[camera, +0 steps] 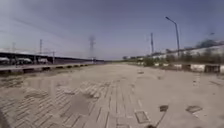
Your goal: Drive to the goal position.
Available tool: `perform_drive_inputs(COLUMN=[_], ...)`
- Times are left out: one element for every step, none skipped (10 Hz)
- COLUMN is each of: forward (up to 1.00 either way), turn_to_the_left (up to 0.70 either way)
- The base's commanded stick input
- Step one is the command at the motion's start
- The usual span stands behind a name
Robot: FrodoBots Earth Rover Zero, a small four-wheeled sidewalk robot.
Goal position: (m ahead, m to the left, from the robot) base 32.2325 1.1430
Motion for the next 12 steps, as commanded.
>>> perform_drive_inputs(forward=[1.0,1.0,1.0,1.0,1.0,1.0,1.0,1.0,1.0,1.0,1.0,1.0], turn_to_the_left=[0.0,0.0,0.0,0.0,0.0,0.0,0.0,0.0,0.0,0.0,0.0,0.0])
